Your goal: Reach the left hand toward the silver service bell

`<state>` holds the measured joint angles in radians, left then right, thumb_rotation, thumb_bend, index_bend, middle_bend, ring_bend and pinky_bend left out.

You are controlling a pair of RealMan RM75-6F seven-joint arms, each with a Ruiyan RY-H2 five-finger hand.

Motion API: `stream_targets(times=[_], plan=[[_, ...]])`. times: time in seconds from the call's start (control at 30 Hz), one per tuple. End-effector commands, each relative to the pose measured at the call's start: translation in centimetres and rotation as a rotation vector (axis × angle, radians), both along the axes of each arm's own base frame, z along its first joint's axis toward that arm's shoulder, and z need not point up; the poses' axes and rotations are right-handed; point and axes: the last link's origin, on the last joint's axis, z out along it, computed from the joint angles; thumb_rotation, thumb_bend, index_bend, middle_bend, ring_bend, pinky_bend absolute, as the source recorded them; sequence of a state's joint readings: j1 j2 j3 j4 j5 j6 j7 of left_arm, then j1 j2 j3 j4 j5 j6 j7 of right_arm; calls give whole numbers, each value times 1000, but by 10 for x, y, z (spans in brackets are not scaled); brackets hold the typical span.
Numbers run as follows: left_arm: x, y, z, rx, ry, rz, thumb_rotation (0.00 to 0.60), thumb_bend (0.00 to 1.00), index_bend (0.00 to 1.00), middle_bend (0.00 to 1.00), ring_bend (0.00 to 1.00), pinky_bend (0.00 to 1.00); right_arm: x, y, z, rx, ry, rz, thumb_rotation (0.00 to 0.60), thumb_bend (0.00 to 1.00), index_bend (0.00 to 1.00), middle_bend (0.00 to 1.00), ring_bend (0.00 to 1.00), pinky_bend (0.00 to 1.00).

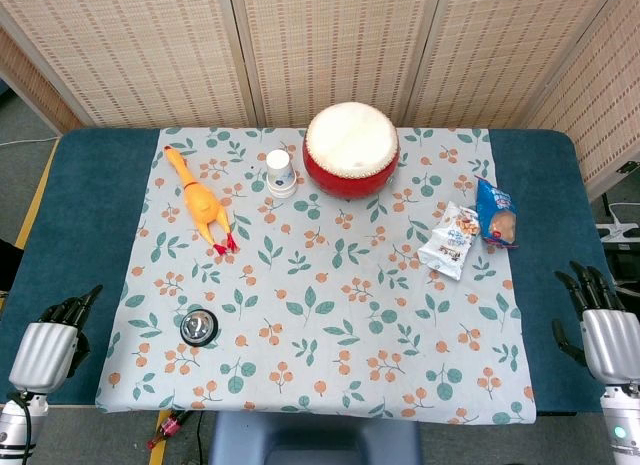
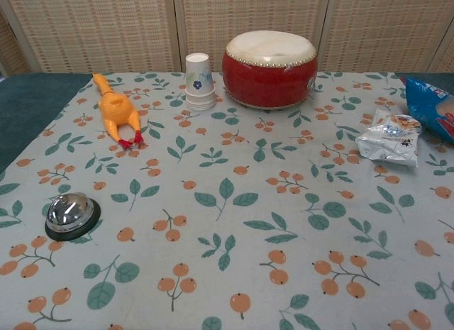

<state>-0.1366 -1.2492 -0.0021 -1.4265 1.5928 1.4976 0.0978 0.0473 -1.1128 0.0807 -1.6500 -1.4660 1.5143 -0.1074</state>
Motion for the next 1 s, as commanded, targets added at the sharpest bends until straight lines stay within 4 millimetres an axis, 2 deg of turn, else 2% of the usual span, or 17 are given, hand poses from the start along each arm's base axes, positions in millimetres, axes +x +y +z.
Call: stream_targets(times=[0.03, 0.27, 0.43, 0.47, 0.53, 0.7, 0.83, 1.0], plan=[[-1, 0, 0, -3, -1, 4, 600, 1000, 68, 223, 225, 363, -1, 1, -1, -3, 6, 0, 600, 381, 145, 30, 0, 257], [1, -1, -2, -17, -7, 9, 600, 1000, 39, 174, 194, 347, 0, 3, 0, 18, -5, 6, 600, 382, 145, 30, 0, 256], [3, -1, -8, -76, -37, 19, 600, 1000, 0, 6, 6, 177, 0, 0, 3, -17, -11, 4, 600, 381, 145, 30, 0, 255], [3, -2, -10, -102, -50, 23, 600, 1000, 0, 0, 0, 163, 0, 0, 3, -26, -9, -1, 600, 382, 145, 30, 0, 255], [14, -2, -23, -159, -93, -11, 600, 1000, 0, 0, 0, 152, 0, 1, 1, -15, -7, 2, 600, 381, 145, 30, 0, 255], [36, 12, -47, -154, -142, -87, 600, 1000, 0, 0, 0, 131, -1, 2, 0, 15, -8, 4, 600, 381, 146, 30, 0, 255], [50, 27, -77, -182, -182, -120, 600, 1000, 0, 0, 0, 115, -2, 0, 1, 20, -7, -10, 600, 381, 148, 30, 0, 255], [62, 33, -115, -247, -250, -157, 600, 1000, 0, 0, 0, 110, -2, 0, 3, 26, -15, -11, 600, 381, 151, 30, 0, 255]])
